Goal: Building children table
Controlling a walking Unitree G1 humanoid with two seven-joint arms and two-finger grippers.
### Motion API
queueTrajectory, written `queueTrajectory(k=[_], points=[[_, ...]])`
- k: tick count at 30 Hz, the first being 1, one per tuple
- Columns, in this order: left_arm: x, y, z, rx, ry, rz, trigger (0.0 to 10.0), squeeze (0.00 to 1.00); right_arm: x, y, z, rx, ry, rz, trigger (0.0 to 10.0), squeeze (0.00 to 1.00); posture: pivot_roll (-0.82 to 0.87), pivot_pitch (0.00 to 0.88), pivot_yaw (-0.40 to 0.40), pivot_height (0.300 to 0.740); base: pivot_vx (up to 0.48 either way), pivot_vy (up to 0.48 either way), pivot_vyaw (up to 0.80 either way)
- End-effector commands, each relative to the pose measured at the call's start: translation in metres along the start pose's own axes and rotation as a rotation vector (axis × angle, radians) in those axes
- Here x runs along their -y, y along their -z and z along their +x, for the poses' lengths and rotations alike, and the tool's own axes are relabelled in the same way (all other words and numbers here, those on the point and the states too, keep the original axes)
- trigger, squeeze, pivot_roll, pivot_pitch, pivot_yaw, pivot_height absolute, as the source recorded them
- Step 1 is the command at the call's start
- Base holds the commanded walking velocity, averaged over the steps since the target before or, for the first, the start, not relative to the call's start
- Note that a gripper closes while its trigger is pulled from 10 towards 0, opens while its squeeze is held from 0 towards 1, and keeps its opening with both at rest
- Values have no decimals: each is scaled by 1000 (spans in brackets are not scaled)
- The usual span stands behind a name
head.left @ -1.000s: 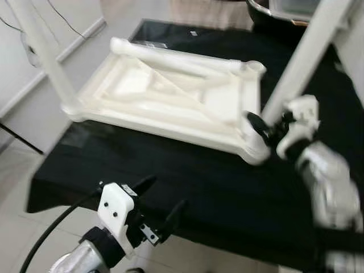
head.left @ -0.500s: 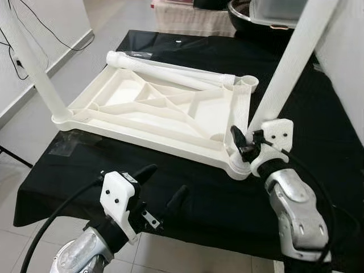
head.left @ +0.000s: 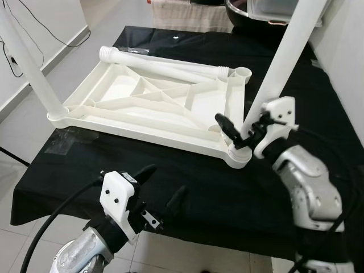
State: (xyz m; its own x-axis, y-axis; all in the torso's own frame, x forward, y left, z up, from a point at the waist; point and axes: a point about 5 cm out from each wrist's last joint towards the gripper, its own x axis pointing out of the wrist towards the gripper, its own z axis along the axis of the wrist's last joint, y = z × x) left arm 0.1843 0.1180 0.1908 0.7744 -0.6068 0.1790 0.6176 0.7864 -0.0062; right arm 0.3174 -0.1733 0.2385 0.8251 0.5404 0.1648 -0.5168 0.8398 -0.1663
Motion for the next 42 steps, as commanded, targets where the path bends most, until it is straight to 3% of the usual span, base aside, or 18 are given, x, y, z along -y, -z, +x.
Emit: queueTrajectory(k=[1, 4, 12, 13, 14, 15, 23, 30, 31, 32, 33, 34, 35, 36, 37, 38, 39, 42], points=[[3, 1, -2, -14, 11, -14, 10000, 0, -5, 1, 6, 3, -173, -18, 10000, 0, 107, 226, -65, 740, 0, 0, 0], [4, 1, -4, -18, 8, -15, 10000, 0, 0, -4, 11, -10, -301, -42, 10000, 0, 119, 231, -65, 740, 0, 0, 0], [3, 1, -6, -25, 2, -12, 10000, 0, 15, -8, 18, -45, -415, -54, 10000, 0, 137, 241, -66, 740, 0, 0, 0], [3, 1, -6, -27, 0, -11, 10000, 0, 20, -8, 19, -47, -433, -53, 8706, 0, 139, 240, -65, 740, 0, 0, 0], [3, 1, -6, -27, 0, -11, 10000, 0, 20, -8, 19, -47, -433, -53, 8706, 0, 139, 240, -65, 740, 0, 0, 0], [3, 1, -7, -32, 0, -11, 10000, 0, 26, -7, 18, -49, -482, -40, 0, 0, 143, 239, -64, 740, 0, 0, 0], [3, 2, -7, -34, 2, -12, 10000, 0, 30, -6, 13, -44, -532, -26, 0, 0, 141, 233, -62, 740, 0, 0, 0], [4, 3, -6, -32, 4, -12, 10000, 0, 27, 6, -11, -57, -524, 26, 0, 0, 130, 220, -66, 740, 0, 0, 0], [3, 3, -7, -31, 3, -13, 10000, 0, 13, 18, -16, -29, -358, 59, 0, 0, 113, 216, -72, 740, 0, 0, 0], [3, 3, -7, -31, 3, -13, 10000, 0, 13, 18, -16, -29, -358, 59, 0, 0, 113, 216, -72, 740, 0, 0, 0], [3, 3, -7, -31, 3, -14, 10000, 0, 7, 24, -15, -23, -215, 78, 0, 0, 109, 216, -72, 740, 0, 0, 0], [3, 3, -7, -31, 3, -14, 10000, 0, 7, 24, -15, -23, -215, 78, 0, 0, 109, 216, -72, 740, 0, 0, 0], [2, 3, -7, -32, 4, -15, 10000, 0, 6, 36, -17, -90, 97, 11, 0, 0, 104, 218, -68, 740, 0, 0, 0], [2, 3, -7, -32, 6, -17, 10000, 0, -15, 48, -27, -172, 268, 15, 0, 0, 104, 223, -62, 740, 0, 0, 0], [2, 3, -7, -32, 6, -17, 10000, 0, -15, 48, -27, -172, 268, 15, 0, 0, 104, 223, -62, 740, 0, 0, 0], [2, 3, -6, -32, 7, -18, 10000, 0, -28, 52, -38, -226, 375, 17, 0, 0, 104, 223, -62, 740, 0, 0, 0], [2, 3, -6, -30, 9, -20, 10000, 0, -43, 54, -42, -255, 382, -12, 0, 0, 101, 218, -54, 740, 0, 0, 0], [2, 3, -4, -27, 10, -21, 10000, 0, -49, 53, -39, -257, 351, -25, 0, 0, 108, 211, -54, 740, 0, 0, 0]])
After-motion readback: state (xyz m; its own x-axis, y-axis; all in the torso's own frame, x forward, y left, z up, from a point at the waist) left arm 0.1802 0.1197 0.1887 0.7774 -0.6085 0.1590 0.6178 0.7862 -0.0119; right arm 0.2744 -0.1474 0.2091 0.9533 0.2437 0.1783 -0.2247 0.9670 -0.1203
